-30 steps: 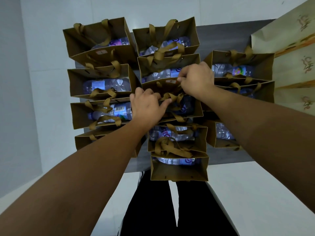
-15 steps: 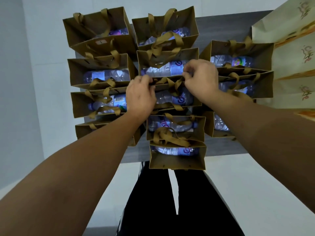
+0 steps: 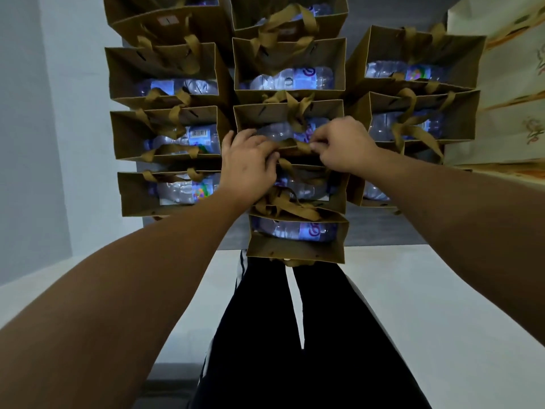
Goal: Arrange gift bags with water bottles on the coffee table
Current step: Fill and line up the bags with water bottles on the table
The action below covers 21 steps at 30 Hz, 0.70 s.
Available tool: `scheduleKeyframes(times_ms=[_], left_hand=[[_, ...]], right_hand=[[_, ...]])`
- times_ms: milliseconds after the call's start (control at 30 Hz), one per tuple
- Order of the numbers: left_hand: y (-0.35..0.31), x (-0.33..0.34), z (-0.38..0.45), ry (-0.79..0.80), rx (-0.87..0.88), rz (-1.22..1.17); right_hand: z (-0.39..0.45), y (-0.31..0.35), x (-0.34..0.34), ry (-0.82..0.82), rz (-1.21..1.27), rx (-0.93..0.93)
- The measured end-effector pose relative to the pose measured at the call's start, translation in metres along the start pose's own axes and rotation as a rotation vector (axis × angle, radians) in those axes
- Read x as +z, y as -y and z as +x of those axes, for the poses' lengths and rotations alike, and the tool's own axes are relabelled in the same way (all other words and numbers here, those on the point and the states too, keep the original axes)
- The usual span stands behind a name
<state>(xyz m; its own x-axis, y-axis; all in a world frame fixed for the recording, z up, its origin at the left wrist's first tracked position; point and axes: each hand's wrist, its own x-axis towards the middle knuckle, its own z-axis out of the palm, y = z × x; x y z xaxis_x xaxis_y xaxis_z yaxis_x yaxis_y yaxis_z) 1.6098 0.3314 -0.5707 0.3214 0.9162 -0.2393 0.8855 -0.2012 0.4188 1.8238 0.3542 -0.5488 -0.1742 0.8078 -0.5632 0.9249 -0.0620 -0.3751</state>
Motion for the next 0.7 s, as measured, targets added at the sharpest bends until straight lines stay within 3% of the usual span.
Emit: scheduleKeyframes(times_ms=[100, 300, 400, 467, 600, 700], left_hand=[[-0.007, -0.003, 0.003, -0.049, -0.100, -0.047], [-0.012, -0.010, 0.016, 0.044, -0.184, -0.045], [-0.016, -0.015, 0.013, 0.103, -0.240, -0.056], [-0.018, -0.017, 0.006, 0.101, -0.267, -0.085], [-0.026, -0.017, -0.016, 0.038, -0.241, -0.042], [-0.027, -0.015, -0.036, -0.018, -0.203, -0.023]], right_hand=[[0.006, 0.003, 0.002, -0.051, 0.036, 0.063], [0.003, 0.002, 0.006, -0.092, 0.079, 0.049], [-0.025, -0.003, 0.018, -0.395, -0.006, -0.080], [-0.050, -0.001, 0.025, -0.461, 0.027, -0.164], [-0.078, 0.003, 0.037, 0.013, -0.047, -0.147], [-0.085, 0.002, 0.043, 0.099, -0.087, -0.072]])
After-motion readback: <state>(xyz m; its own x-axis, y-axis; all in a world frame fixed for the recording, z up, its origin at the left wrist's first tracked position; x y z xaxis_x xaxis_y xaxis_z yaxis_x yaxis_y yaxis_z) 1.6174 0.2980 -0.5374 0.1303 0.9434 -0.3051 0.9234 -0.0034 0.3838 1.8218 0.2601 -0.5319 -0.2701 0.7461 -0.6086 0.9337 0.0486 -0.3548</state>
